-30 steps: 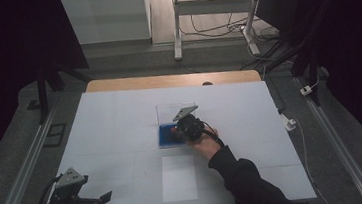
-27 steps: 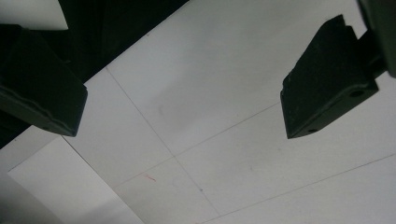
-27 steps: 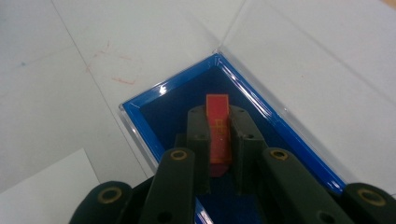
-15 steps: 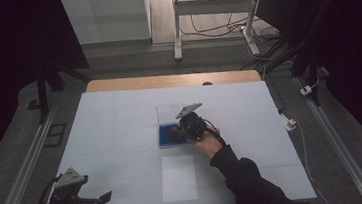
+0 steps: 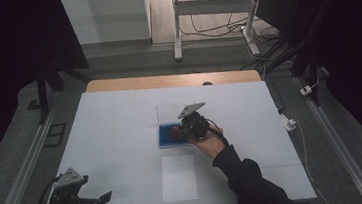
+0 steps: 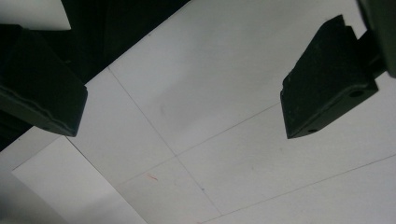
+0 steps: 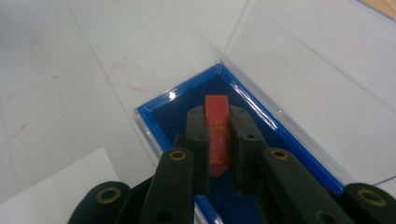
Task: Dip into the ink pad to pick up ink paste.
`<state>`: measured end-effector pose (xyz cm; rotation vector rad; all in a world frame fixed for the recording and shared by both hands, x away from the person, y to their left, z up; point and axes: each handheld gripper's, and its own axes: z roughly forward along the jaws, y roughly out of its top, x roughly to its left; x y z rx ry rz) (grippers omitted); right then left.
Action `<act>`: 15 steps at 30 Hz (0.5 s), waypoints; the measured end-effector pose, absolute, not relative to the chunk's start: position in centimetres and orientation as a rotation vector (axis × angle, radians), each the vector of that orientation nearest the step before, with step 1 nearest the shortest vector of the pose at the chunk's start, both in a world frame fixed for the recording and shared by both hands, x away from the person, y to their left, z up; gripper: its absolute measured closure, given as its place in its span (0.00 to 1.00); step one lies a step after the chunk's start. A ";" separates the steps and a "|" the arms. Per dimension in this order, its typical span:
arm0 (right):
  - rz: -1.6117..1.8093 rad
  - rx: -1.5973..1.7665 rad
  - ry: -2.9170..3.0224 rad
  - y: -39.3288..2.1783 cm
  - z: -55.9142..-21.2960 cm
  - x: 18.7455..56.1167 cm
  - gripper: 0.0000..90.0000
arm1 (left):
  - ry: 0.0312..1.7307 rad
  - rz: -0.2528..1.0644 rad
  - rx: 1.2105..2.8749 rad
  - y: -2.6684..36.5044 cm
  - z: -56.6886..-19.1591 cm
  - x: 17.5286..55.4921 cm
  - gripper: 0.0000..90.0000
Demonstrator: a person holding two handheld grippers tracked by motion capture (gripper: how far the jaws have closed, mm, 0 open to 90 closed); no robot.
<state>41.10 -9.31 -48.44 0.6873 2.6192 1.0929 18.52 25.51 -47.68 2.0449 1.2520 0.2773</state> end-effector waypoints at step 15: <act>1.174 0.674 2.622 -11.0 -46.3 38.7 0.89 | 1.253 0.272 2.045 25.5 -47.7 18.6 0.01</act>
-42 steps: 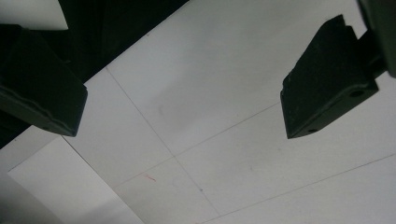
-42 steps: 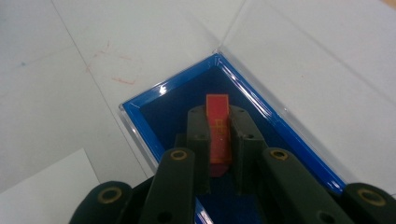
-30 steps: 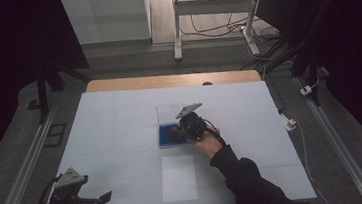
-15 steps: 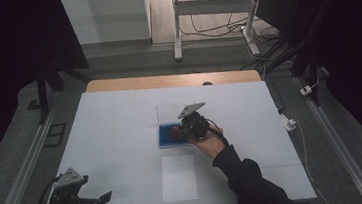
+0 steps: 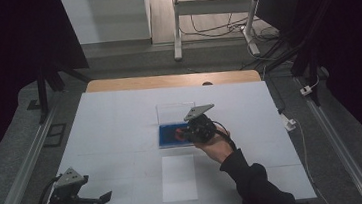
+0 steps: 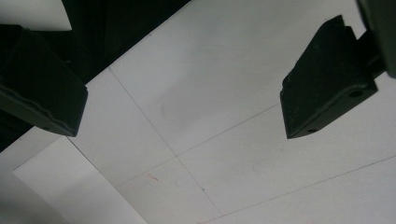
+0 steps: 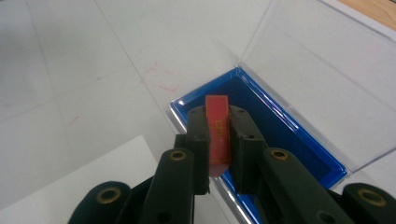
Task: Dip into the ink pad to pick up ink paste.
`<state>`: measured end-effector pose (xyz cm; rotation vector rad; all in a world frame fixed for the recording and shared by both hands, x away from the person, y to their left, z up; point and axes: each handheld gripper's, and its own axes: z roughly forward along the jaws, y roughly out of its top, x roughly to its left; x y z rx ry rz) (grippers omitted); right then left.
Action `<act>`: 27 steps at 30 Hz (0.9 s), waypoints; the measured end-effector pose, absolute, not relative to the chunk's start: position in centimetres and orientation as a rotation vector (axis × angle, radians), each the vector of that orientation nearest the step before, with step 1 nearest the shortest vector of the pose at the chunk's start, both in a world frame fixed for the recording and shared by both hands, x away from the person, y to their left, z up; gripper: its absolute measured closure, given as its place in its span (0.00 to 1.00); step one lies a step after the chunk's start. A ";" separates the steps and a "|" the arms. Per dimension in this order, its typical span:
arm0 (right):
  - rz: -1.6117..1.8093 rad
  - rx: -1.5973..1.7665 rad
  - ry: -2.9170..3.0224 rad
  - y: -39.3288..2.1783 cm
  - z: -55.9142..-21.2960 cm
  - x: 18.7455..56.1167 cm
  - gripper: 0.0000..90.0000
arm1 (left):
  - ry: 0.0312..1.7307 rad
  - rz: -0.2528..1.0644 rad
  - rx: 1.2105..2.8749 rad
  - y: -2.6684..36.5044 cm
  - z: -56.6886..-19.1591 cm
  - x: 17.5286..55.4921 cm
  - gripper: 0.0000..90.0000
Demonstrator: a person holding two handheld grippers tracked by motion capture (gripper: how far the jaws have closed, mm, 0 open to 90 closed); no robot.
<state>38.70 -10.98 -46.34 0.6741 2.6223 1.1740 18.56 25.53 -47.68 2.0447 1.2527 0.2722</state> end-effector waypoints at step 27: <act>1.285 0.637 2.674 -12.9 -44.6 33.7 0.89 | 1.252 0.273 2.044 25.5 -47.7 18.5 0.01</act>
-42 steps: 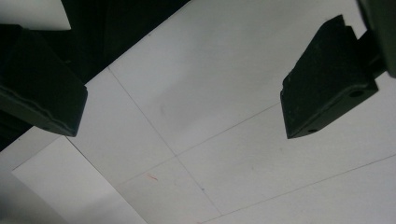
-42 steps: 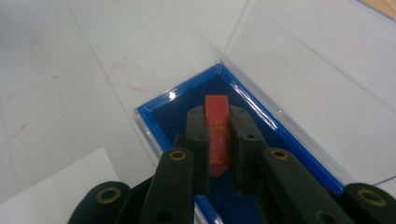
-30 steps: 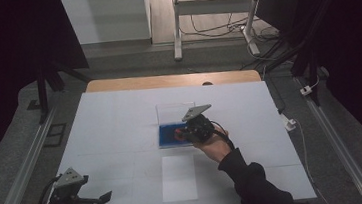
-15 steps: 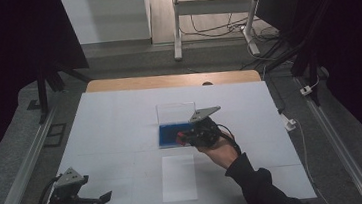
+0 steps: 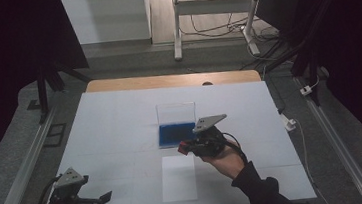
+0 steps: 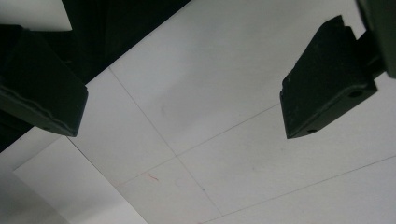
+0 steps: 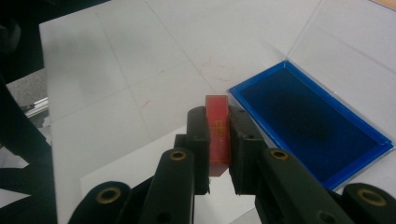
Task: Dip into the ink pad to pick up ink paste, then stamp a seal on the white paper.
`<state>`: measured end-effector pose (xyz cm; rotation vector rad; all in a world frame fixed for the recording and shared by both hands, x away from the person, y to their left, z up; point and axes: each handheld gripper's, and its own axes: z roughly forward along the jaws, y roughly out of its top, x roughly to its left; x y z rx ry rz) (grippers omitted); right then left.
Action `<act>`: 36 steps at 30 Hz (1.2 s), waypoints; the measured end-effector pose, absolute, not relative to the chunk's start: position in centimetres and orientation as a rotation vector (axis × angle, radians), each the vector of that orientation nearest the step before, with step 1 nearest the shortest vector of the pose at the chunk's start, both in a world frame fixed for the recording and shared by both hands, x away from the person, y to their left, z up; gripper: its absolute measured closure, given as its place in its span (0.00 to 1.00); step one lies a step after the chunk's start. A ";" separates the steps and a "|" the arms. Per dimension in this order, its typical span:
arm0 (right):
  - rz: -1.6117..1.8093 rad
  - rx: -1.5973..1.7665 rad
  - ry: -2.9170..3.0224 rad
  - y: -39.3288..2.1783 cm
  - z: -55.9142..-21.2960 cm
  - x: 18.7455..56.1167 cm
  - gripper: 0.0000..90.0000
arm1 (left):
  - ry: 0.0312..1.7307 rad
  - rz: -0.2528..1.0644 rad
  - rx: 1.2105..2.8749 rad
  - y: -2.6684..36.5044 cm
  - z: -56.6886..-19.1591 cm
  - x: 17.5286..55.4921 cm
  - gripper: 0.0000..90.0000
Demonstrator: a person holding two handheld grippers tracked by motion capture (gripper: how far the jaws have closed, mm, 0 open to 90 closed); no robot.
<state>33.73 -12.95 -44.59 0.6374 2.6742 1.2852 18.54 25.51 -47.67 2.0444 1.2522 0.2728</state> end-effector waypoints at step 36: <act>1.110 0.464 2.805 -11.2 -47.7 30.2 0.89 | 1.249 0.274 2.050 25.5 -47.7 18.5 0.02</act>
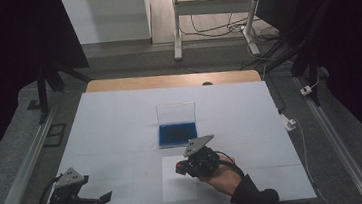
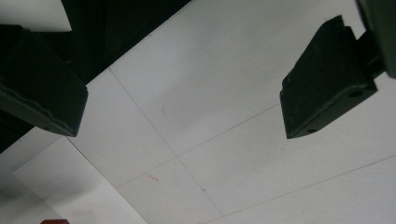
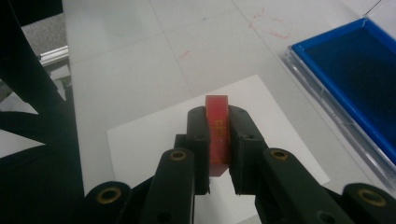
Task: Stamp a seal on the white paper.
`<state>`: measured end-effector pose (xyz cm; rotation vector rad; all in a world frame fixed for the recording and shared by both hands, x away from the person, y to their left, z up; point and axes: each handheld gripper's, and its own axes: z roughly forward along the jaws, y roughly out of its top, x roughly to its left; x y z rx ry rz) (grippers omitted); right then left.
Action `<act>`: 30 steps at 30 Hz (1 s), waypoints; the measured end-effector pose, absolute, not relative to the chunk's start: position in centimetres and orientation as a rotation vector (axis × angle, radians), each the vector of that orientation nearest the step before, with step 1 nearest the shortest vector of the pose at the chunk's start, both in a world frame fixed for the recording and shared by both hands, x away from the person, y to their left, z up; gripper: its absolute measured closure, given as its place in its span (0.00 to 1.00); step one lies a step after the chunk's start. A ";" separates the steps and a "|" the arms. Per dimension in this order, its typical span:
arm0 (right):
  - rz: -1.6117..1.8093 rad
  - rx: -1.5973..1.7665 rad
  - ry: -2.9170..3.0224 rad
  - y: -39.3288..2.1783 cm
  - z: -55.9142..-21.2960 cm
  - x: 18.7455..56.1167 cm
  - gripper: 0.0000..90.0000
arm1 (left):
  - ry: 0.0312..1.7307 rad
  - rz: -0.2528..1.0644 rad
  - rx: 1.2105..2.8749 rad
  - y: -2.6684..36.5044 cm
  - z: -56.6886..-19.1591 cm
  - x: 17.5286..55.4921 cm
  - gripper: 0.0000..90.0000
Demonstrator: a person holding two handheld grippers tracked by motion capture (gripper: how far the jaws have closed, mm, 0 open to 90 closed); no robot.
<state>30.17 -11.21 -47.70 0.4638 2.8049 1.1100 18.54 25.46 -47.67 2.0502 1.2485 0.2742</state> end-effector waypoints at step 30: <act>0.972 0.449 2.830 -9.7 -50.4 30.2 0.89 | 1.252 0.275 2.055 25.4 -47.7 18.6 0.02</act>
